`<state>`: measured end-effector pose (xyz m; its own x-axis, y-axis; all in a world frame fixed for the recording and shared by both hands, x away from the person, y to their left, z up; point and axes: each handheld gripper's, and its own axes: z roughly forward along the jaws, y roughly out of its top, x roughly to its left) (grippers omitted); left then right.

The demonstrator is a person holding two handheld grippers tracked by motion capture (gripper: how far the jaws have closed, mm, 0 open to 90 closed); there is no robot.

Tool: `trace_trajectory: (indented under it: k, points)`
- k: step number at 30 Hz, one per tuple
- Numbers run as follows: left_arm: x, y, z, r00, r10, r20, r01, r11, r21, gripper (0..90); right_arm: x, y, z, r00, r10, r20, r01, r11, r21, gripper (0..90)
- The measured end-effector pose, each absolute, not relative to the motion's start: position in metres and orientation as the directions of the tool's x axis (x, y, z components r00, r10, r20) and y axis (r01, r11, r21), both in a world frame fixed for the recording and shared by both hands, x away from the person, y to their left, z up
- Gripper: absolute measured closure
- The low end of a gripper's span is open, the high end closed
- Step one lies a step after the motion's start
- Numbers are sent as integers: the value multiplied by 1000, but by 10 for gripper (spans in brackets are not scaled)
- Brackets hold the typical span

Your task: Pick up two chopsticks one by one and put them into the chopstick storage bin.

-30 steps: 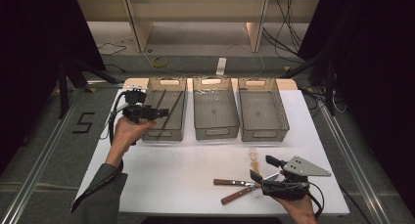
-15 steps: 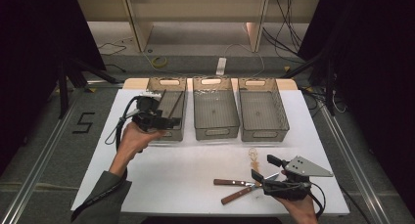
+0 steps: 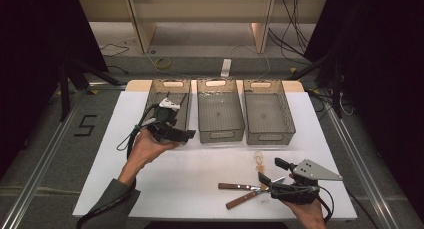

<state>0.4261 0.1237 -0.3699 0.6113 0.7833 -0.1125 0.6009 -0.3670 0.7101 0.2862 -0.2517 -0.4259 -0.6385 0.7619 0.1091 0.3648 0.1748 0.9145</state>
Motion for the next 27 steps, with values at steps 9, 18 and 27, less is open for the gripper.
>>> trace_trajectory:
  k: [9,18,27]
  points:
    - [409,123,-373,632,764,-130,580,-355,733,178,289,-250,-429,-606,791,86,401,210,892,255]
    - [384,133,-388,647,742,-177,541,-283,792,177,293,-249,-432,-571,813,111,457,203,866,268]
    - [369,147,-405,645,740,-188,506,-229,832,177,297,-246,-437,-557,823,111,509,233,828,271]
